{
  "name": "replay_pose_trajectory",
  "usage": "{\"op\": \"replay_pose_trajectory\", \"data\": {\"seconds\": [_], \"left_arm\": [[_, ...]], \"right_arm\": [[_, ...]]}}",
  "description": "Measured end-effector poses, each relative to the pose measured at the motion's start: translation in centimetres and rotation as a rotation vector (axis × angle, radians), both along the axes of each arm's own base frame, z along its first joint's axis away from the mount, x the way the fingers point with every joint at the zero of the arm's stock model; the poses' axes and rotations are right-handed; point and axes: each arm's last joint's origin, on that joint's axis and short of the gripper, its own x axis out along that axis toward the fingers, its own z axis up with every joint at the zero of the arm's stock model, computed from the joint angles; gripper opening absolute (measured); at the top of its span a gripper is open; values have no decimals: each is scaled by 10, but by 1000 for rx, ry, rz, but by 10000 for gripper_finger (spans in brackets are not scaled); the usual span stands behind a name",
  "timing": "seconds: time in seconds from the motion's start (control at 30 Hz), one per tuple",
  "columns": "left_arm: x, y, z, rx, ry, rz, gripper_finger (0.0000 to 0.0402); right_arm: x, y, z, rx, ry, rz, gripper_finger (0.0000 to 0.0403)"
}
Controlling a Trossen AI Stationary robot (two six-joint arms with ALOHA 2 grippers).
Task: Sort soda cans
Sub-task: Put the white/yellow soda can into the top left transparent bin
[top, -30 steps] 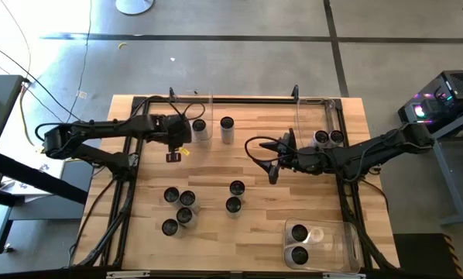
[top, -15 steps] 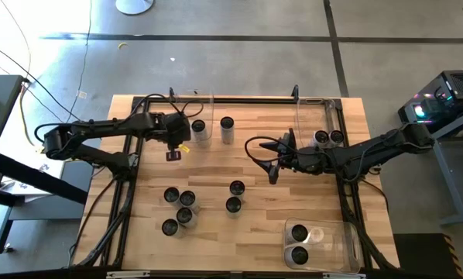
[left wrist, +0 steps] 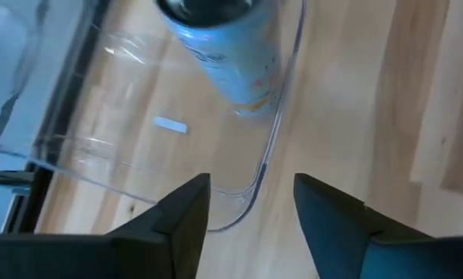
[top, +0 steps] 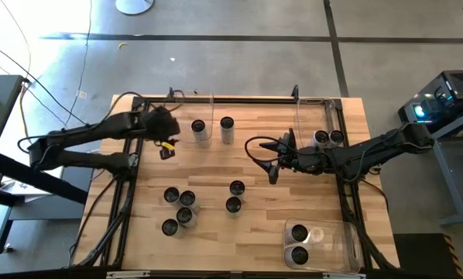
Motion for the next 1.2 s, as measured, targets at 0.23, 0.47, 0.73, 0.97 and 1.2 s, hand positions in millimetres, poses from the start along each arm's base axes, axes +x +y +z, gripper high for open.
{"op": "replay_pose_trajectory", "data": {"seconds": [0.23, 0.47, 0.73, 0.97, 1.2], "left_arm": [[-2, -15, 36, 63, -379, -65, 189], [37, -16, 68, 207, -782, -201, 189], [90, 3, 34, 186, -700, -241, 251], [120, 25, 23, 197, -619, -217, 341], [143, 39, 3, 140, -560, -159, 358]], "right_arm": [[0, 0, 0, 2, -1, -1, 310], [0, 0, 0, 22, -9, -14, 310], [0, 0, 0, 41, -11, -18, 310], [0, 0, -1, 63, -15, -19, 310], [0, 0, -1, 72, -11, -20, 310]]}}
